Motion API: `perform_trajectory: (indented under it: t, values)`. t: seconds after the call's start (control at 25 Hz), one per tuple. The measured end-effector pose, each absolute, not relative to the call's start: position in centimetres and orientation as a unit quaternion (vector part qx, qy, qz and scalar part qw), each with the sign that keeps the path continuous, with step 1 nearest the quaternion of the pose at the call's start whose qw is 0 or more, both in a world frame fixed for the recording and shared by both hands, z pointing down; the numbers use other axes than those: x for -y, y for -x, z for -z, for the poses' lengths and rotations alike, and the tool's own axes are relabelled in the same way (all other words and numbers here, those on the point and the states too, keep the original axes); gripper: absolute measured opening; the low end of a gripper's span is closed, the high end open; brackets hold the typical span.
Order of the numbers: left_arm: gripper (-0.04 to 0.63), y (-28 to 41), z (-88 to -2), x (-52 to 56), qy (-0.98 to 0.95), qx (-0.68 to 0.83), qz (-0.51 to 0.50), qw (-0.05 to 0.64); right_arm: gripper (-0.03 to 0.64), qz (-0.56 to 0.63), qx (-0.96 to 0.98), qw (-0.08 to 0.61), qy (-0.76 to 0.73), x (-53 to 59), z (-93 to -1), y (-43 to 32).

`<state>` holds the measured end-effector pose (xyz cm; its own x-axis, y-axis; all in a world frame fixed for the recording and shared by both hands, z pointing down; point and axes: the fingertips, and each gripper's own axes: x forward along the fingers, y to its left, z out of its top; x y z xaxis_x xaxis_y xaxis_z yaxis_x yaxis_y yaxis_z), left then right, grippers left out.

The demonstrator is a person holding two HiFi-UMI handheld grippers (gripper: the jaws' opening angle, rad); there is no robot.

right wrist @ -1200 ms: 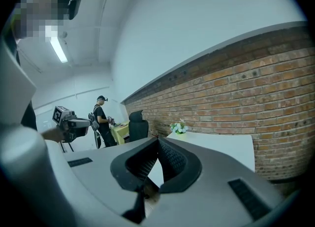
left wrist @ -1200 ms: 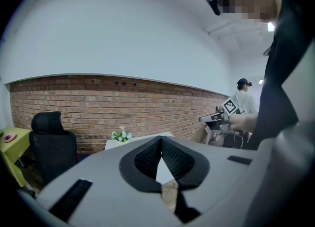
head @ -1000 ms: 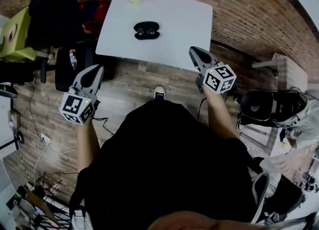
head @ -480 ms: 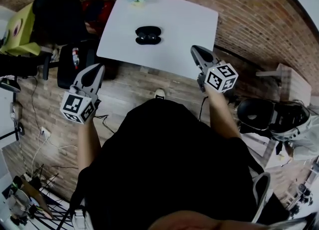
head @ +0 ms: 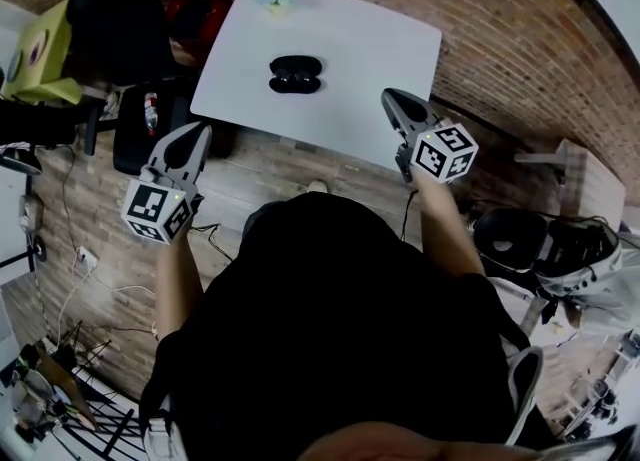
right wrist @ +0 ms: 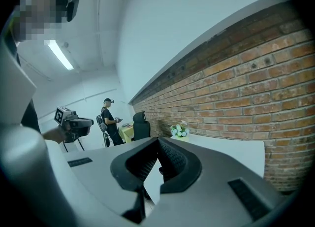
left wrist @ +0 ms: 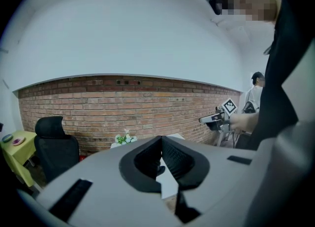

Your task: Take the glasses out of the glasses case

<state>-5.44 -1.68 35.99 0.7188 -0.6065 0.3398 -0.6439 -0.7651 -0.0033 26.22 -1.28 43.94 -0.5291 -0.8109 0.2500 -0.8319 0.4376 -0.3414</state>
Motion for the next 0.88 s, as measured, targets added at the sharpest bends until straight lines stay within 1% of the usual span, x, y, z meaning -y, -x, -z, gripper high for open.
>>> perform_trajectory:
  t: [0.24,0.48,0.88]
  values:
    - [0.009,4.6,-36.3,1.9,-0.923,0.344,-0.161,0.056,0.017,-0.214,0.849,0.034,-0.481,1.1,-44.2,-26.9]
    - [0.009,4.5,-36.1,2.1,-0.922,0.349,-0.159,0.058,0.015,-0.204,0.851,0.024,-0.483,1.6,-42.9,-27.6]
    - [0.009,5.8,-36.1,4.2,-0.920,0.356,-0.153,0.056,0.017,-0.205,0.851,0.031,-0.483,3.4,-42.5,-26.7]
